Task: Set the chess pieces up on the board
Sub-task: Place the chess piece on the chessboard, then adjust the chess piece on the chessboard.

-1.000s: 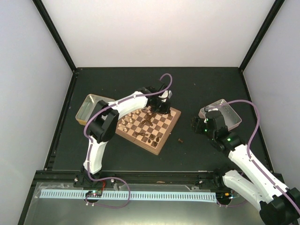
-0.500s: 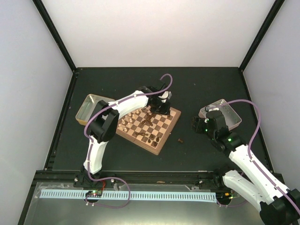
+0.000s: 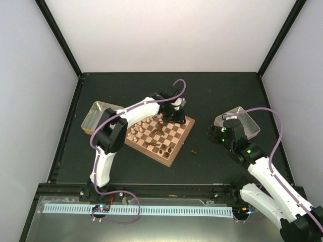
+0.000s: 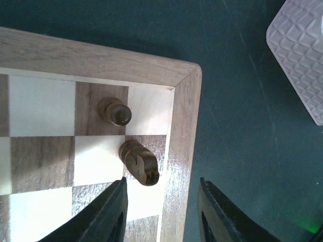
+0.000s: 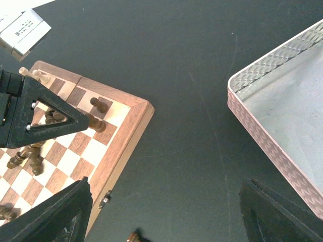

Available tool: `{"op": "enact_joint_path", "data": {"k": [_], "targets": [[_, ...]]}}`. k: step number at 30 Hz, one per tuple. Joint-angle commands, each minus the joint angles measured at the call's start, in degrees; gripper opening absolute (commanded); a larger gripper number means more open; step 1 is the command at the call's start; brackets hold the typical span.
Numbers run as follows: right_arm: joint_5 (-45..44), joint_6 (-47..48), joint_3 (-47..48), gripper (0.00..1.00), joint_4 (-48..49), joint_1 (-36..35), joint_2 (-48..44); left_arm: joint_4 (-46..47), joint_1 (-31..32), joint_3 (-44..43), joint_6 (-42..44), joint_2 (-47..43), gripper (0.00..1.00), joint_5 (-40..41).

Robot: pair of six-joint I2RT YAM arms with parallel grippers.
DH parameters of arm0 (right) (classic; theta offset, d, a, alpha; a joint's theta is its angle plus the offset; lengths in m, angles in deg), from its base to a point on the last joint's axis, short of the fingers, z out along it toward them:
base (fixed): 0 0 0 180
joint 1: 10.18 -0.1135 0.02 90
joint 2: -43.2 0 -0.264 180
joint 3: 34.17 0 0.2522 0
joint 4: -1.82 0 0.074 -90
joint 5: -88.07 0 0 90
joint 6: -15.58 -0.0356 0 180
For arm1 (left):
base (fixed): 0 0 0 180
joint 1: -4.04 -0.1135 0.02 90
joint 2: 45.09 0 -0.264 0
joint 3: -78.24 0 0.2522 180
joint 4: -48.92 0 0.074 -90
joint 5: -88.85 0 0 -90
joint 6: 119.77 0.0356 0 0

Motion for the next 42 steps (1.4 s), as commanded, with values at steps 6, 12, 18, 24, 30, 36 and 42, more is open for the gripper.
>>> {"op": "enact_joint_path", "data": {"k": [6, 12, 18, 24, 30, 36, 42], "targets": [[0.2, -2.6, 0.9, 0.81, -2.8, 0.3, -3.3, -2.2, 3.9, 1.0, -5.9, -6.3, 0.49, 16.1], [-0.1, -3.9, -1.1, 0.81, -2.2, 0.3, -5.2, 0.6, 4.5, 3.0, -6.2, -4.7, 0.47, 18.8], [0.6, -4.7, -2.0, 0.8, -0.7, 0.3, -5.0, 5.6, 4.6, 4.9, -4.0, -3.9, 0.48, 15.8], [0.0, -4.6, -1.9, 0.8, -0.6, 0.3, -4.7, 8.6, 4.6, 4.6, -3.1, -0.8, 0.47, 11.9], [0.7, -4.0, -1.7, 0.8, -0.7, 0.3, -3.9, 9.2, 4.5, 4.5, -3.8, -0.1, 0.37, 14.6], [0.8, -3.7, -1.7, 0.79, -0.9, 0.3, -4.3, 7.6, 4.5, 1.7, -4.0, 1.6, 0.3, 16.8], [0.8, -3.7, -1.7, 0.79, -0.8, 0.3, -4.8, 6.7, 4.8, 2.3, -4.1, 1.0, 0.14, 16.8]]}}
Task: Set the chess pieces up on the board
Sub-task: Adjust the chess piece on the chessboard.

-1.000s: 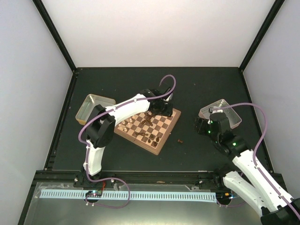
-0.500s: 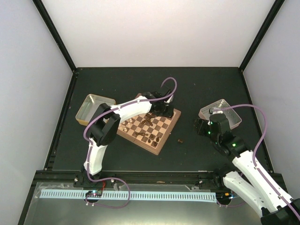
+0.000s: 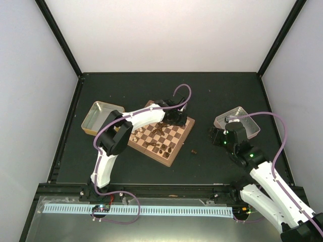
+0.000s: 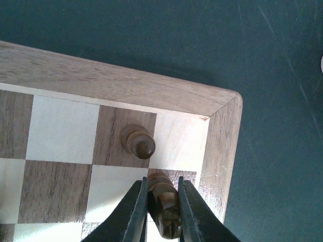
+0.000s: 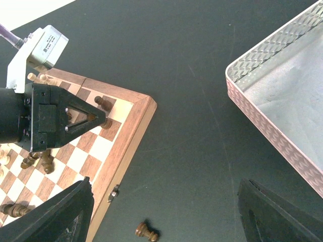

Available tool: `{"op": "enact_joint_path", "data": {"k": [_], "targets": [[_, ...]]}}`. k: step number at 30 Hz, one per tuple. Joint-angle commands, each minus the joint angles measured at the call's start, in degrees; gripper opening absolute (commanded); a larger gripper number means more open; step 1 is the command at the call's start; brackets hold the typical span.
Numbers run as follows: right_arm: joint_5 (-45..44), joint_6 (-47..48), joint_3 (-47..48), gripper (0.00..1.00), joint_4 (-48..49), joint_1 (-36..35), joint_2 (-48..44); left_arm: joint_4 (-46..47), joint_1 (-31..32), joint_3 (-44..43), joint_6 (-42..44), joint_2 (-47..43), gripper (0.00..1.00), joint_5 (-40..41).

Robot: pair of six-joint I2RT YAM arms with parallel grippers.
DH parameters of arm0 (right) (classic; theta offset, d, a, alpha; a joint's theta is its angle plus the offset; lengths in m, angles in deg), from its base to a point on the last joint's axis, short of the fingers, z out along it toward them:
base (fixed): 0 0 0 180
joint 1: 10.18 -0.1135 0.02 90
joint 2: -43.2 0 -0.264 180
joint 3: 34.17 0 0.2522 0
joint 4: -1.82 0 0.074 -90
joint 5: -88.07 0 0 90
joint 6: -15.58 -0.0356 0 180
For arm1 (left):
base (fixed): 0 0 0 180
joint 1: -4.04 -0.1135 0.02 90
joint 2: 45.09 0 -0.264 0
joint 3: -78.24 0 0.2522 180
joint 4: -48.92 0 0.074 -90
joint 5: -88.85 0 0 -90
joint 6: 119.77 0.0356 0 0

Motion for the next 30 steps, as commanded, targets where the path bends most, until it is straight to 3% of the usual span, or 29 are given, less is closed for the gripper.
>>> {"op": "enact_joint_path", "data": {"k": [1, 7, 17, 30], "targets": [[0.1, 0.3, -0.3, 0.79, 1.2, 0.3, -0.7, -1.1, 0.5, -1.5, -0.1, 0.2, 0.12, 1.1], [0.1, 0.5, -0.5, 0.79, 0.9, 0.3, -1.1, -1.8, 1.2, -0.4, 0.2, -0.7, 0.09, 0.2], [0.7, 0.2, -1.4, 0.79, 1.2, 0.3, -1.2, -2.7, 1.9, -0.1, -0.1, -0.4, 0.12, 0.6], [7.6, 1.8, -1.8, 0.78, -0.4, 0.3, 4.1, -5.2, 1.9, 0.1, 0.6, -5.1, 0.45, 2.4]]}}
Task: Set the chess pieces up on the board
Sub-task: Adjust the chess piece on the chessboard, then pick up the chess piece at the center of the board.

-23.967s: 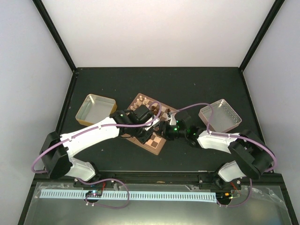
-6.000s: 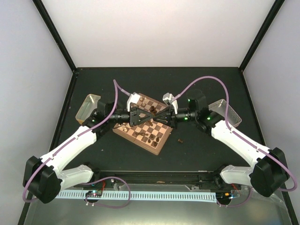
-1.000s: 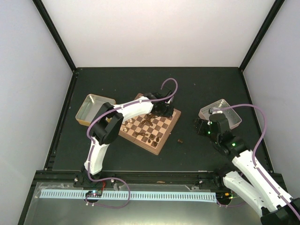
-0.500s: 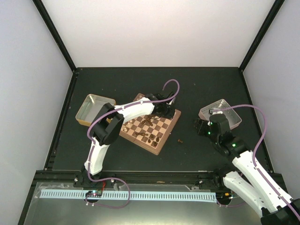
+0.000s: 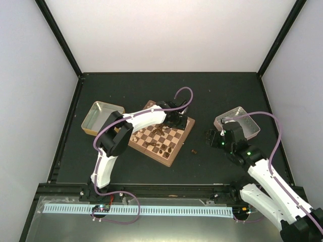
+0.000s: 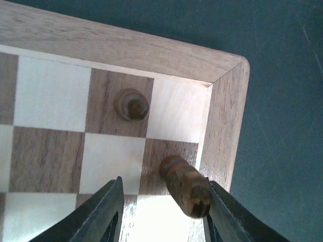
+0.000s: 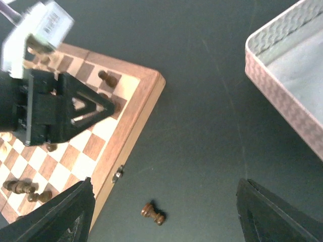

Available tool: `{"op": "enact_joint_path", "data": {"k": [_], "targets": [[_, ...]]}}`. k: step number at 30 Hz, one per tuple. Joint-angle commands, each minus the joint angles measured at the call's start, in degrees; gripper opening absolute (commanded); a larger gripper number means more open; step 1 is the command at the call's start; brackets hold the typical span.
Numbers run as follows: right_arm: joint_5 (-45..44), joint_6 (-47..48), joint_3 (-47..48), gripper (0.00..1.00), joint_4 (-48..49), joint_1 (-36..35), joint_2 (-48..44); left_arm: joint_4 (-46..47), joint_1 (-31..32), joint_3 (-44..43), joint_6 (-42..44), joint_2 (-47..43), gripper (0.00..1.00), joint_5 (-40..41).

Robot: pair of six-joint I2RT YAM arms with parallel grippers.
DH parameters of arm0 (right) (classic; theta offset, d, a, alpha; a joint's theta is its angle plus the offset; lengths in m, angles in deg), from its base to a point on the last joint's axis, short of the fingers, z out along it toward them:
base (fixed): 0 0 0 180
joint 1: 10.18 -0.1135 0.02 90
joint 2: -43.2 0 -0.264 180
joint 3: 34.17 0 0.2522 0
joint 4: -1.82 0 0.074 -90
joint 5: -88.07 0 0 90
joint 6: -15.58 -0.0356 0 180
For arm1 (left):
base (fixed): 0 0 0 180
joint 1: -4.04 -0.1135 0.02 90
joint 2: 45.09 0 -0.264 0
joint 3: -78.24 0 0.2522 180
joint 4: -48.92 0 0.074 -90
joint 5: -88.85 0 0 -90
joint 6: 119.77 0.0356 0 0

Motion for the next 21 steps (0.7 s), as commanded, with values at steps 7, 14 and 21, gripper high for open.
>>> {"op": "enact_joint_path", "data": {"k": [7, 14, 21], "targets": [[10.5, 1.4, -3.3, 0.67, 2.6, 0.1, 13.7, 2.0, -0.5, 7.4, 1.3, -16.8, 0.54, 1.5], [13.4, 2.9, -1.7, 0.6, 3.8, -3.6, 23.1, 7.2, -2.5, 16.5, 1.3, -25.7, 0.55, -0.7], [12.1, 5.4, 2.3, 0.56, 2.9, -5.9, 32.1, 9.2, -4.6, 22.7, 1.2, -30.4, 0.55, -4.0]]}}
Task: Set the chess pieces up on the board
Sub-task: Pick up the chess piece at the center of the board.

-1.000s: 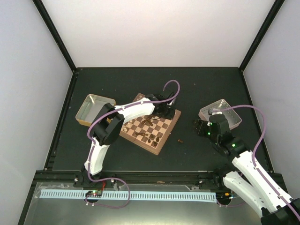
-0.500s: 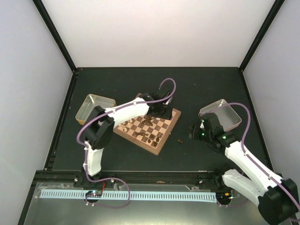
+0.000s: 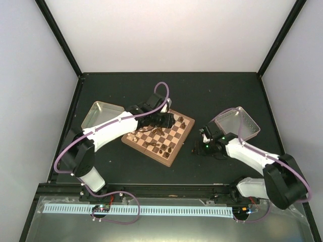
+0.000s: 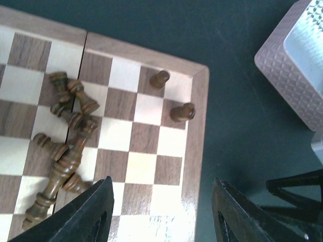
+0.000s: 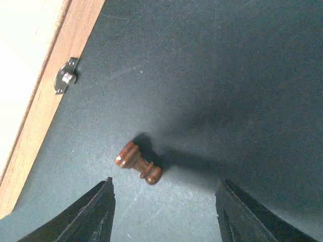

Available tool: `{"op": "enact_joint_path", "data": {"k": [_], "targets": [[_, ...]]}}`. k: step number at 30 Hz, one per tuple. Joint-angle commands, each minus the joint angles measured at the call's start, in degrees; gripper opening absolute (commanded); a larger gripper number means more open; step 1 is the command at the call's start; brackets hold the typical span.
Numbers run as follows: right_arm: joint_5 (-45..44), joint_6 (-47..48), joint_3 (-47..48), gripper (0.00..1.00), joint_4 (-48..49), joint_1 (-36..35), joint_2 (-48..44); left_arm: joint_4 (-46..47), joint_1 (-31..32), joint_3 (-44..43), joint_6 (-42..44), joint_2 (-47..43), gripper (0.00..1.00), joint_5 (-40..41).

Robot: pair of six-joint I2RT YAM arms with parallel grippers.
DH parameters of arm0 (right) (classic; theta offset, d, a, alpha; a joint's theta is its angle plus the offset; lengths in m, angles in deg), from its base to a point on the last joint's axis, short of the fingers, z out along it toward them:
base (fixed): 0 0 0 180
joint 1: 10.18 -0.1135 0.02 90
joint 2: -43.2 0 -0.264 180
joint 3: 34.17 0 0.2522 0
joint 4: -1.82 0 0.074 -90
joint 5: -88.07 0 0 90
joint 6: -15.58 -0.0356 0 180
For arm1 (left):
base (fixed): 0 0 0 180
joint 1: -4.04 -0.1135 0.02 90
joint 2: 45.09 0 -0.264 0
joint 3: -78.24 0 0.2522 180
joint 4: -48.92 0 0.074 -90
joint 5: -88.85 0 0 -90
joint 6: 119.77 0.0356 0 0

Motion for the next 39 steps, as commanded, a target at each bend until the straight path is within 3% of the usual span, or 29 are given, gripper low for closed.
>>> {"op": "enact_joint_path", "data": {"k": [1, 8, 15, 25, 34, 39], "targets": [[-0.6, 2.5, 3.7, 0.55, 0.0, -1.5, 4.5, 2.9, -1.3, 2.8, 0.6, -3.3, 0.55, -3.2], [-4.0, 4.9, 7.9, 0.48, -2.2, -4.7, 11.9, 3.2, -1.9, 5.1, 0.6, -6.3, 0.56, -3.9], [-8.5, 4.9, 10.6, 0.32, -4.7, -7.8, 15.8, 3.5, -2.1, 6.9, 0.5, -8.2, 0.56, -4.2], [-10.2, 3.6, 10.4, 0.38, -7.3, -11.0, 15.8, 3.9, -2.3, 8.6, 0.3, -9.5, 0.56, -4.5], [-11.0, 2.6, 9.7, 0.11, -6.3, -11.5, 16.0, 4.7, -2.3, 9.5, -0.5, -10.3, 0.57, -4.9], [-12.9, 4.5, 9.5, 0.04, -3.6, -11.5, 13.8, 6.5, -2.4, 12.0, -2.7, -12.1, 0.56, -6.2]]}}
